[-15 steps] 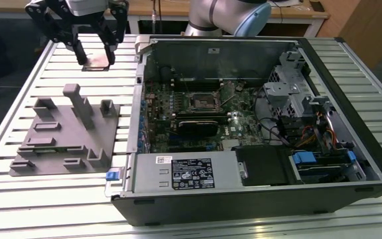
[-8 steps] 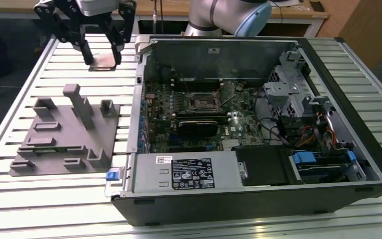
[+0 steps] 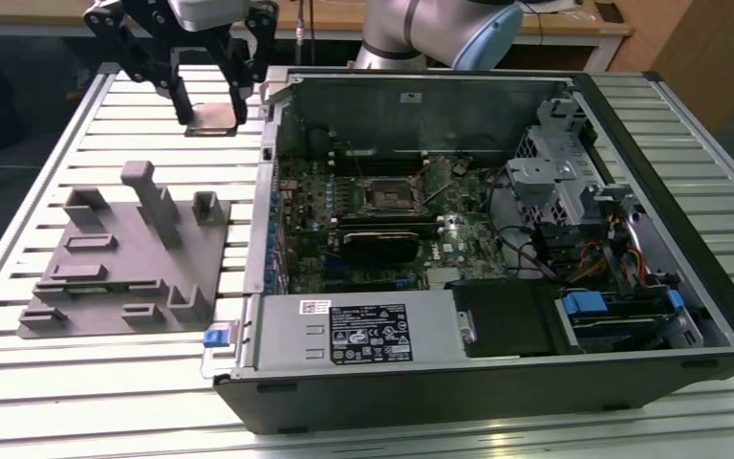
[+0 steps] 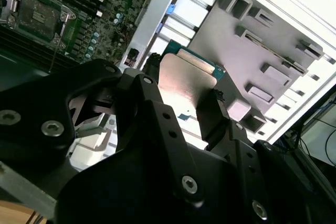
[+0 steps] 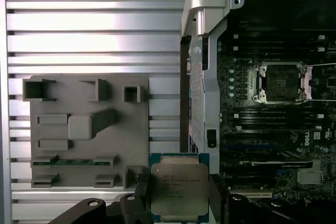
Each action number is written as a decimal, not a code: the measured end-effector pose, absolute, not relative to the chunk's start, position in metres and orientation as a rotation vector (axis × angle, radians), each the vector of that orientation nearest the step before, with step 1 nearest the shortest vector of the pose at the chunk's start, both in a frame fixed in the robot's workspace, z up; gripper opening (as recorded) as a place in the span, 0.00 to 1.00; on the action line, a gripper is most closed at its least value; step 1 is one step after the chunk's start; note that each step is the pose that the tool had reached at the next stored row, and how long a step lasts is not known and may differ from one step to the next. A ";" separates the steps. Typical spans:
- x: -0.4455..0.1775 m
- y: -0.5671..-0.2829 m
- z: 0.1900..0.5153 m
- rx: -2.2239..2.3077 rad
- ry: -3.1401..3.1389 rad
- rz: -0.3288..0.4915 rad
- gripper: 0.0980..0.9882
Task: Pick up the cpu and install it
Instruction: 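Pick up the cpu and move it towards the insertion slot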
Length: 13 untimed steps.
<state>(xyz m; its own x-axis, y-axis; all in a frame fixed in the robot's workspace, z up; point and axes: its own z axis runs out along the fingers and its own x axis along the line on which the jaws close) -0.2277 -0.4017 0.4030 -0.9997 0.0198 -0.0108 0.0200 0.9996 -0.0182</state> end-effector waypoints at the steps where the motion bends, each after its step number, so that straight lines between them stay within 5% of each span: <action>1: -0.226 -0.402 0.403 0.031 3.131 -0.029 0.49; 13: -0.207 -0.402 0.403 0.031 3.131 -0.029 0.49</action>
